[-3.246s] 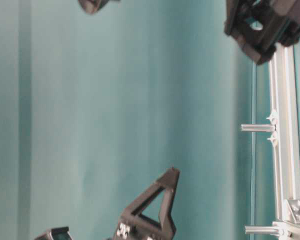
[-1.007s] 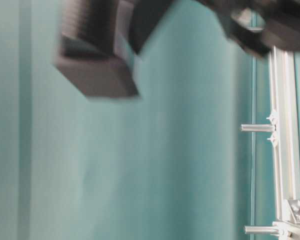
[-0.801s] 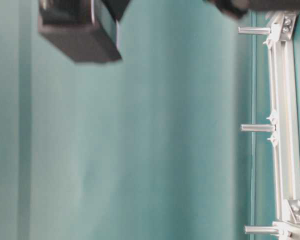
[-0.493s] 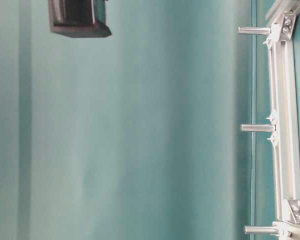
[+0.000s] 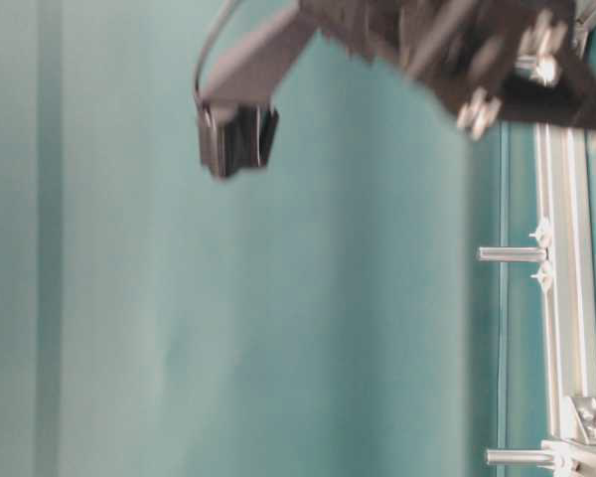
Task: Move the cable alternately left and right between 8 pins so it hooks onto each one.
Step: 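Lift the cable connector with the right gripper and carry it over the frame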
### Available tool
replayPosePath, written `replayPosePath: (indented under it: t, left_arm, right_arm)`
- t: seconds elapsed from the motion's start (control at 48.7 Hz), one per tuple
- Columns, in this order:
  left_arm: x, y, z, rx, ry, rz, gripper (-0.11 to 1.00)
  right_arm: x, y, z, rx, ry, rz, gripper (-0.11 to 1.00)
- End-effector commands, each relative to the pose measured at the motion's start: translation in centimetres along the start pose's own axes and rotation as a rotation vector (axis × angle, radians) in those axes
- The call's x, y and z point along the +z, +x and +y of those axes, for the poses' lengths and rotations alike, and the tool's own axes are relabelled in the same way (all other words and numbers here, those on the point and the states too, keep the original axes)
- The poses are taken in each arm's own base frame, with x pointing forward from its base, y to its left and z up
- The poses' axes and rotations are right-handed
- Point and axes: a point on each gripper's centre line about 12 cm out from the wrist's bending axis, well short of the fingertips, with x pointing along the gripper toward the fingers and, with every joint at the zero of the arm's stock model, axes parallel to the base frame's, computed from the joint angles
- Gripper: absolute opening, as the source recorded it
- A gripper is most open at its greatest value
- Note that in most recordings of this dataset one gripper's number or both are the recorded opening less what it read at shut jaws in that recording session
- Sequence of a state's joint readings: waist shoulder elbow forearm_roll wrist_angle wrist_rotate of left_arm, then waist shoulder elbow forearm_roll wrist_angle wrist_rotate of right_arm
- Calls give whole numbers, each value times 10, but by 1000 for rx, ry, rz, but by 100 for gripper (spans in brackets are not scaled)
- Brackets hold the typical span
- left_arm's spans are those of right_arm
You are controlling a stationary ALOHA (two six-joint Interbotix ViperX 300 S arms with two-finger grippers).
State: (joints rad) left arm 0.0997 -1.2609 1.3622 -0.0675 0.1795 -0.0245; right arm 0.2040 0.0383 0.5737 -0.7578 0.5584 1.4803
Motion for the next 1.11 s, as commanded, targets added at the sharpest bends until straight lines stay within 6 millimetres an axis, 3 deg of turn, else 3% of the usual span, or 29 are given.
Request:
replayPosePath:
  t: [0.0,0.185,0.637,0.822,1.089]
  left_arm:
    - [2,-3,0,-1,9,11,74]
    - [4,-9,-1,-4,13,-4,74]
    - [3,-10,-1,-5,13,-10,74]
    - [3,-10,-1,-5,12,-10,74]
    - [3,-10,-1,-4,9,-10,74]
  right_arm:
    - [24,3,2,51,44,-39,16]
    - [46,18,4,109,-20,-71,16]
    - [70,25,35,141,-478,-74,16]
    - [70,24,47,124,-684,-34,16]
    - [45,18,86,188,-913,-6,16]
